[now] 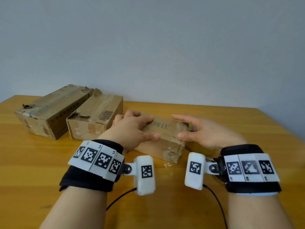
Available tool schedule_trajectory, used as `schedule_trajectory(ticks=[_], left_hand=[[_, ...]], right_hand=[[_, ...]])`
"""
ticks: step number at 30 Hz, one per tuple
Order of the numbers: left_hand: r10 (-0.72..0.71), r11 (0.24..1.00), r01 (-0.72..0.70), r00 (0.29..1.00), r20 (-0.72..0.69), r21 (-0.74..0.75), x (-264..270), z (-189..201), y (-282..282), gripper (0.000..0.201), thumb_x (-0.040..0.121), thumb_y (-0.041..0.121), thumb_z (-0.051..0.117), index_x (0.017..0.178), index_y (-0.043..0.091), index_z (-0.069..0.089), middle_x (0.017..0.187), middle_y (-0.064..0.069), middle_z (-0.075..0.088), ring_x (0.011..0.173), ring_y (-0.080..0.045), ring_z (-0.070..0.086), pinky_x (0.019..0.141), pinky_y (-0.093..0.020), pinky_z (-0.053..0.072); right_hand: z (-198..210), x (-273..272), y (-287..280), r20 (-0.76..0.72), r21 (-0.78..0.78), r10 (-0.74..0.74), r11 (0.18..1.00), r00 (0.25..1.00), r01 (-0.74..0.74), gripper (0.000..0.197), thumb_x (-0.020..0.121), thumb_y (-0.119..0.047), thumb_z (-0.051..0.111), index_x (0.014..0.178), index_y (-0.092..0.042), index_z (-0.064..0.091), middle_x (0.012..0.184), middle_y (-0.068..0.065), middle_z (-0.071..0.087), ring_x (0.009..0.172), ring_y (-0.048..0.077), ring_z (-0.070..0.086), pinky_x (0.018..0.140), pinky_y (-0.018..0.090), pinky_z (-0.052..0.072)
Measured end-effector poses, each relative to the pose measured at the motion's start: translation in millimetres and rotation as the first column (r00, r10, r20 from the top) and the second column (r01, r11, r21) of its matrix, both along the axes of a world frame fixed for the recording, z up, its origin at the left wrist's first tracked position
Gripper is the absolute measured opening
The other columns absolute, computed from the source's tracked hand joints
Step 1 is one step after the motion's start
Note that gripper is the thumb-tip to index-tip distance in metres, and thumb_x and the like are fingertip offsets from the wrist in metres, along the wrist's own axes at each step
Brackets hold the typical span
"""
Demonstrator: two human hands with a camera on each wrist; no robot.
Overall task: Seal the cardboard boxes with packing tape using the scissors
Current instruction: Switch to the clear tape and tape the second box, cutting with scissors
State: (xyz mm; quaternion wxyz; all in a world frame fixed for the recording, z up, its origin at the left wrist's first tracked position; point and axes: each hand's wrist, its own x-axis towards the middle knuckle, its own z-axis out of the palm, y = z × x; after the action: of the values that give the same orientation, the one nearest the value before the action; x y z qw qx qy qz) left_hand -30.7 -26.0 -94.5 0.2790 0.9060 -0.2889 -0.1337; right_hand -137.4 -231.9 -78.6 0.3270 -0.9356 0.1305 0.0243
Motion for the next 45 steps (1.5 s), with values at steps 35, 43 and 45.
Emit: schedule_trajectory(ticks=[35,43,45], left_hand=[[-0.040,0.956,-0.014,0.983,-0.177,-0.293,12.8,8.0,23.4,0.055,0.093,0.014,0.064,0.139,0.040,0.049,0.126,0.016,0.059,0.107,0.002,0.056,0.081,-0.017,0.045],[-0.069,0.986,0.023,0.958,-0.280,-0.164,11.3,1.3,19.5,0.104,0.076,0.020,0.084,0.153,0.045,0.018,0.132,0.017,0.041,0.116,-0.003,0.039,0.096,-0.029,0.033],[-0.068,0.986,0.019,0.953,-0.296,-0.165,11.4,-0.9,17.9,0.104,0.078,0.018,0.082,0.154,0.044,0.014,0.129,0.014,0.041,0.113,-0.001,0.034,0.094,-0.028,0.030]], right_hand=[[16.6,10.3,42.8,0.167,-0.146,-0.064,0.985,0.984,0.089,0.045,0.095,-0.037,0.067,0.136,-0.049,0.055,0.142,-0.016,0.054,0.129,0.010,0.051,0.105,0.036,0.043],[7.4,21.4,53.1,0.043,-0.297,0.063,0.954,0.997,-0.047,0.058,0.092,-0.029,0.071,0.143,-0.045,0.050,0.144,-0.013,0.054,0.130,0.012,0.049,0.107,0.031,0.039],[6.5,21.1,49.5,0.044,-0.260,0.064,0.964,0.997,-0.050,0.055,0.093,-0.024,0.070,0.141,-0.045,0.052,0.143,-0.014,0.055,0.130,0.010,0.050,0.110,0.034,0.040]])
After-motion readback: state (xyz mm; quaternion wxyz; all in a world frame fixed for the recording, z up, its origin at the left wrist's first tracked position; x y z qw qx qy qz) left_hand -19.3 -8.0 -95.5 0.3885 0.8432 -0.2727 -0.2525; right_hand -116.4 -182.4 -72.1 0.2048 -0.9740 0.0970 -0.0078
